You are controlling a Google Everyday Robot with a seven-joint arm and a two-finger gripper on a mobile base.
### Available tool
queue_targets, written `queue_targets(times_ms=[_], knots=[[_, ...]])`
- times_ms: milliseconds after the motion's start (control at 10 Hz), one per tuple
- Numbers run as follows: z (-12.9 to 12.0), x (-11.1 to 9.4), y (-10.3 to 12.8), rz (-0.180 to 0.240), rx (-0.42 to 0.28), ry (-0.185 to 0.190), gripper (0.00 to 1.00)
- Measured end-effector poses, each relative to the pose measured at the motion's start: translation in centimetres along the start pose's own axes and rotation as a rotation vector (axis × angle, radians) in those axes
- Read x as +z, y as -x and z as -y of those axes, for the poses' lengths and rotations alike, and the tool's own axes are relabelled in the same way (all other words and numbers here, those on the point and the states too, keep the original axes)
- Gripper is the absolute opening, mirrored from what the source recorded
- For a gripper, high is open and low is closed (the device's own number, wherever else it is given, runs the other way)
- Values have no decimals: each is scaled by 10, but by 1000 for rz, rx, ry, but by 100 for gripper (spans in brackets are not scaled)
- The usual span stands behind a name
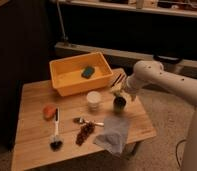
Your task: Stack cups on top of each other
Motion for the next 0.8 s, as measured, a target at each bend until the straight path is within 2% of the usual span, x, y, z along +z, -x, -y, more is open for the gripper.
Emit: queue_targets(times_ms=[200, 300, 400, 800], knots=[[-4, 8, 4, -7, -15, -24, 80], [1, 13, 3, -13, -13, -61, 80], [3, 20, 2, -23, -14, -77, 80], [26, 64, -9, -110, 8, -86, 80]])
